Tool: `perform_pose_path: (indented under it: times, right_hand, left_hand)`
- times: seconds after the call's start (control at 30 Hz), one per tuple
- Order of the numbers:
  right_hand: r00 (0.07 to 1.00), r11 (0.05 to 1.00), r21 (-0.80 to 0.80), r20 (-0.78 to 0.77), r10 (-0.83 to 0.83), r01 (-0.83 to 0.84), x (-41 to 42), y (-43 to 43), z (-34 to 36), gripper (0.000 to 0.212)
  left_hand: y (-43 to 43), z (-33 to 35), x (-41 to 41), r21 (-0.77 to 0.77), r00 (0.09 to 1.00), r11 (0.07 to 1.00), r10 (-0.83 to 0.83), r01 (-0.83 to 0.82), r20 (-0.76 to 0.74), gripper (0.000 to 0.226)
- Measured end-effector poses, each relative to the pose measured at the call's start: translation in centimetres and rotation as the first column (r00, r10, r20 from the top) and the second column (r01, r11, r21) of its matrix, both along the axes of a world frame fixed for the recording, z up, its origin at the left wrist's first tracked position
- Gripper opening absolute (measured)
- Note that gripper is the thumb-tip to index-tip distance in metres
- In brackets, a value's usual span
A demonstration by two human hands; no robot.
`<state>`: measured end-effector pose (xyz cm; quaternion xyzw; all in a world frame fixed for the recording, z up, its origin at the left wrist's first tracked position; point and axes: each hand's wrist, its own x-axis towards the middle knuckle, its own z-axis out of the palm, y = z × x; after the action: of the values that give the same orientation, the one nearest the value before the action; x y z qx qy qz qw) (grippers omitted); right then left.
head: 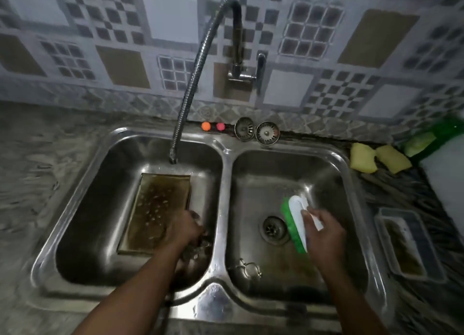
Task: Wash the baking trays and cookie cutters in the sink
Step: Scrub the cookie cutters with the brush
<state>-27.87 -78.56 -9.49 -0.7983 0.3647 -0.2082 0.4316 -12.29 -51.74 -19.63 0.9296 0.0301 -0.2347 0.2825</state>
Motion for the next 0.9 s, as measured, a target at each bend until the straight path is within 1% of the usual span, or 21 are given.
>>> perform_pose_path:
  times: [0.07, 0.1, 0.13, 0.17, 0.2, 0.23, 0.27, 0.3, 0.33, 0.37, 0.4, 0.47, 0.5, 0.53, 0.63, 0.73, 0.83, 0.9]
  right_hand:
    - [1.0, 1.0, -0.007, -0.009, -0.02, 0.02, -0.2, -0.4, 0.8, 0.016]
    - [0.999, 0.999, -0.023, 0.004, -0.036, 0.036, -0.4, -1.0, 0.9, 0.017]
    - [0.997, 0.997, -0.029, 0.033, -0.065, 0.066, -0.6, -1.7, 0.9, 0.018]
    - [0.993, 0.994, -0.032, 0.069, -0.099, 0.101, -0.8, -2.5, 1.0, 0.019]
    - [0.986, 0.99, -0.029, 0.099, -0.131, 0.135, -1.0, -3.4, 1.2, 0.021]
    - [0.979, 0.986, -0.029, 0.125, -0.161, 0.166, -1.2, -4.4, 1.3, 0.022]
    - [0.969, 0.978, -0.035, 0.15, -0.197, 0.204, -1.5, -5.5, 1.5, 0.024]
    - [0.959, 0.968, -0.058, 0.166, -0.231, 0.243, -1.8, -6.7, 1.7, 0.025]
    - [0.95, 0.957, -0.082, 0.173, -0.261, 0.278, -2.4, -7.9, 1.9, 0.026]
    - [0.942, 0.946, -0.105, 0.179, -0.285, 0.307, -3.1, -9.2, 2.1, 0.027]
    - [0.934, 0.936, -0.118, 0.186, -0.307, 0.331, -4.0, -10.5, 2.1, 0.027]
    - [0.929, 0.924, -0.148, 0.176, -0.326, 0.352, -6.2, -13.0, 1.8, 0.026]
    - [0.936, 0.923, -0.175, 0.152, -0.318, 0.342, -7.5, -14.1, 1.5, 0.027]
    - [0.945, 0.924, -0.206, 0.12, -0.303, 0.322, -8.7, -15.2, 1.2, 0.027]
    - [0.966, 0.932, -0.258, 0.017, -0.257, 0.253, -11.3, -17.7, -0.1, 0.027]
    - [0.974, 0.943, -0.264, -0.043, -0.221, 0.203, -11.9, -18.8, -0.9, 0.025]
    - [0.977, 0.951, -0.263, -0.091, -0.191, 0.162, -12.1, -19.3, -2.0, 0.025]
    - [0.973, 0.957, -0.238, -0.119, -0.197, 0.165, -12.3, -19.7, -2.8, 0.025]
  left_hand:
    - [-0.8, 1.5, 0.2, -0.022, 0.995, 0.998, 0.052, -0.05, 0.081, 0.036]
    - [-1.5, 2.2, 0.2, -0.071, 0.985, 0.995, 0.076, -0.065, 0.156, 0.039]
    - [-2.4, 3.1, 0.0, -0.14, 0.967, 0.989, 0.079, -0.046, 0.24, 0.038]
    - [-3.6, 4.0, -0.4, -0.195, 0.938, 0.981, 0.053, 0.016, 0.343, 0.036]
    - [-5.0, 4.8, -1.0, -0.211, 0.906, 0.971, -0.014, 0.113, 0.422, 0.035]
    - [-6.4, 5.2, -1.7, -0.201, 0.872, 0.95, -0.119, 0.239, 0.475, 0.034]
    - [-7.9, 5.8, -2.7, -0.172, 0.838, 0.913, -0.247, 0.369, 0.486, 0.033]
    - [-9.3, 5.7, -3.7, -0.095, 0.799, 0.865, -0.406, 0.492, 0.443, 0.033]
    - [-10.7, 5.6, -4.8, 0.009, 0.738, 0.792, -0.572, 0.61, 0.357, 0.034]
    - [-11.7, 4.7, -5.7, 0.109, 0.674, 0.707, -0.702, 0.699, 0.23, 0.035]
    - [-12.5, 3.6, -6.6, 0.189, 0.612, 0.619, -0.785, 0.762, 0.101, 0.036]
    - [-12.9, 0.9, -7.9, 0.281, 0.497, 0.458, -0.863, 0.843, -0.085, 0.036]
    - [-12.9, -0.3, -8.3, 0.314, 0.453, 0.393, -0.88, 0.864, -0.146, 0.035]
    - [-13.0, -1.2, -8.7, 0.328, 0.42, 0.346, -0.888, 0.879, -0.188, 0.033]
    - [-13.9, -2.1, -9.4, 0.289, 0.365, 0.293, -0.899, 0.912, -0.242, 0.028]
    - [-14.9, -2.3, -9.8, 0.33, 0.329, 0.245, -0.916, 0.911, -0.229, 0.026]
    - [-15.4, -2.8, -10.0, 0.302, 0.362, 0.301, -0.917, 0.905, -0.169, 0.02]
    - [-15.7, -2.6, -10.0, 0.287, 0.365, 0.314, -0.919, 0.905, -0.149, 0.021]
